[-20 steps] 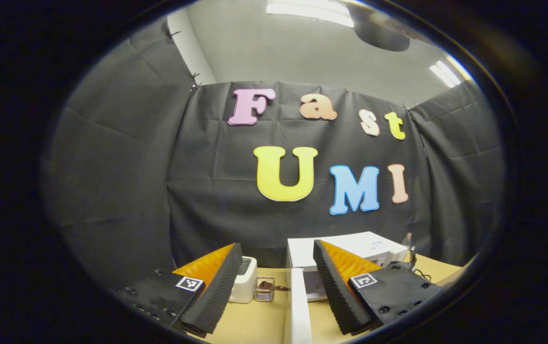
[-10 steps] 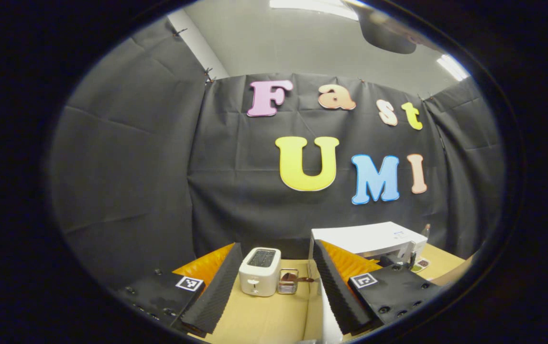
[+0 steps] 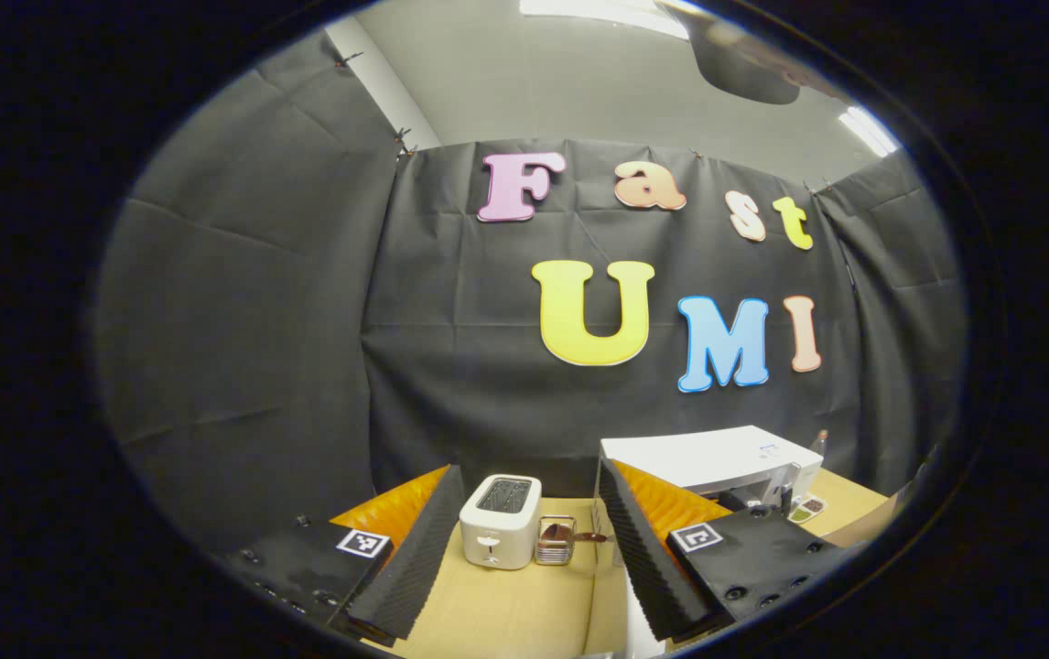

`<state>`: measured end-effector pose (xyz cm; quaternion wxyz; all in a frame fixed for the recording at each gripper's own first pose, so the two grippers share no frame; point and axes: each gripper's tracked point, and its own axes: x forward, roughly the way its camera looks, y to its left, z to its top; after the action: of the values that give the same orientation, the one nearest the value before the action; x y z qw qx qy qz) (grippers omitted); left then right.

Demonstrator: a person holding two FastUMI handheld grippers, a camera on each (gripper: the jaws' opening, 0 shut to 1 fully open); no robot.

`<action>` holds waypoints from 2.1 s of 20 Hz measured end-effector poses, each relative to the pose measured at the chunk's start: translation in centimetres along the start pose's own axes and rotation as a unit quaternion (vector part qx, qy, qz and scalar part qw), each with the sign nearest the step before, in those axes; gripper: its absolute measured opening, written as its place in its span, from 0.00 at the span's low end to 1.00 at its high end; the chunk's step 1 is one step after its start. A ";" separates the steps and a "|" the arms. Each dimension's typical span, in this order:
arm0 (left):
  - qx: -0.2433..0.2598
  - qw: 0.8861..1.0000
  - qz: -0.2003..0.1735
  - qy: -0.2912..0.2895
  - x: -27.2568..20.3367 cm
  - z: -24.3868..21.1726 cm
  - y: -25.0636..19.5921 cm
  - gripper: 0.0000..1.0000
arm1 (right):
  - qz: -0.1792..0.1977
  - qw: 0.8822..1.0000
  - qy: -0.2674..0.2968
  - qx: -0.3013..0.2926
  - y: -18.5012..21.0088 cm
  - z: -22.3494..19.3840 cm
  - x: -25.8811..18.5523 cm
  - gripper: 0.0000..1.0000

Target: Open the microwave oven with the left hand, put the food in, and close the microwave oven.

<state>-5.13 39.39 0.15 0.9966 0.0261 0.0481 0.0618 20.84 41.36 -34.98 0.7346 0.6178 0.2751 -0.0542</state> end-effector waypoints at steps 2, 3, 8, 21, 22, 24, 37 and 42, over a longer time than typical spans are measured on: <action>-0.003 1.000 -0.005 -0.004 0.1 0.1 -0.4 0.95 | -0.009 1.000 0.001 -0.012 -0.4 0.2 -0.7 0.60; -0.004 1.000 -0.008 -0.006 0.1 0.3 -0.6 0.95 | -0.013 1.000 0.004 -0.020 -0.6 0.2 -1.4 0.68; -0.006 1.000 -0.021 -0.011 -0.1 -0.2 -2.3 0.95 | -0.021 0.995 0.022 -0.099 -1.2 0.5 -5.6 0.87; -0.007 0.997 -0.077 -0.013 1.4 -1.6 -9.6 0.99 | 0.047 0.879 -0.041 -0.473 6.9 8.8 -22.8 0.87; -0.005 0.997 -0.080 -0.009 1.5 -1.9 -10.0 0.99 | 0.054 0.864 -0.056 -0.497 8.3 9.9 -24.3 0.87; -0.007 0.996 -0.085 -0.005 1.4 -2.2 -11.1 0.99 | 0.068 0.830 -0.091 -0.546 10.6 11.6 -28.1 0.87; -0.012 0.996 -0.091 0.002 -0.4 -2.7 -14.1 0.95 | 0.092 0.723 -0.194 -0.657 14.9 15.6 -39.1 0.88; 0.016 0.996 -0.077 0.043 -2.5 -6.0 -10.5 0.31 | 0.107 0.740 -0.189 -0.637 15.0 15.4 -39.3 0.88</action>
<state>-6.88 28.94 -6.24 0.9949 0.0357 0.0934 -0.0145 -0.74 20.12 -1.99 0.9947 0.0085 0.0330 0.0973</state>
